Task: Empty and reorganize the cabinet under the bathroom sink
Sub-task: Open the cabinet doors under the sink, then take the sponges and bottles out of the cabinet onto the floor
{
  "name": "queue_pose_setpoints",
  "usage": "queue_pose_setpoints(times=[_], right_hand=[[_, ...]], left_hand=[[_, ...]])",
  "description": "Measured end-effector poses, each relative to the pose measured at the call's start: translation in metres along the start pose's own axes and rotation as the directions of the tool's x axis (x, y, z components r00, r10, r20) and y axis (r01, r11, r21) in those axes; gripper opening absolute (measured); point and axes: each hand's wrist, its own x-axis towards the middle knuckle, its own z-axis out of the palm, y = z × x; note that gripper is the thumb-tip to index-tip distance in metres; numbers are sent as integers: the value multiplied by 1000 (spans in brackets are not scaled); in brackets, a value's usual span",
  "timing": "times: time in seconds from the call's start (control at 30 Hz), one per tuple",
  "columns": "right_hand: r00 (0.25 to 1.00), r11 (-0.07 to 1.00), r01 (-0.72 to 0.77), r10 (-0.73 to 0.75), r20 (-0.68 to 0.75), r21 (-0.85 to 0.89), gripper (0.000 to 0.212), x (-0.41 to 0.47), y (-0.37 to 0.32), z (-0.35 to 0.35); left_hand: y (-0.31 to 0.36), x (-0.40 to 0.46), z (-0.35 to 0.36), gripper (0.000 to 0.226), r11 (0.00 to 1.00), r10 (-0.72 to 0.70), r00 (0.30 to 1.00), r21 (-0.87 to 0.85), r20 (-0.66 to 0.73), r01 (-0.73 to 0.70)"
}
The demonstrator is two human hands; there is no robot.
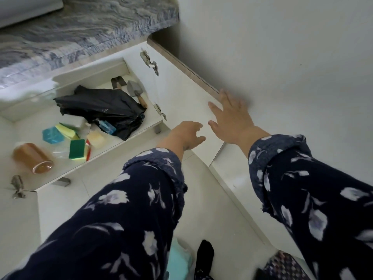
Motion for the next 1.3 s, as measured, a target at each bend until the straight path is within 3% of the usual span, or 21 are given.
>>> queue_pose_setpoints(times=[0.1,0.37,0.57,0.93,1.3], right_hand=[[996,995,49,-42,77,-87,52,-4,-22,-7],[958,982,90,-131,255,167,42,-15,-145,-37],[943,967,184,-224,248,175,40,-17,-269,-54],[860,895,421,-446,248,150,35,-5,-474,-54],[711,784,618,-588,385,56,36,91,-562,-32]], left_hand=[[-18,-23,-18,54,997,-54,998,52,45,52],[-106,-112,-58,53,977,-196,978,101,70,188],[-198,-193,-87,52,949,-312,950,58,13,311],[-358,-319,-108,48,843,-519,854,-185,-38,505],[-459,-295,-102,46,650,-702,712,-426,-17,630]])
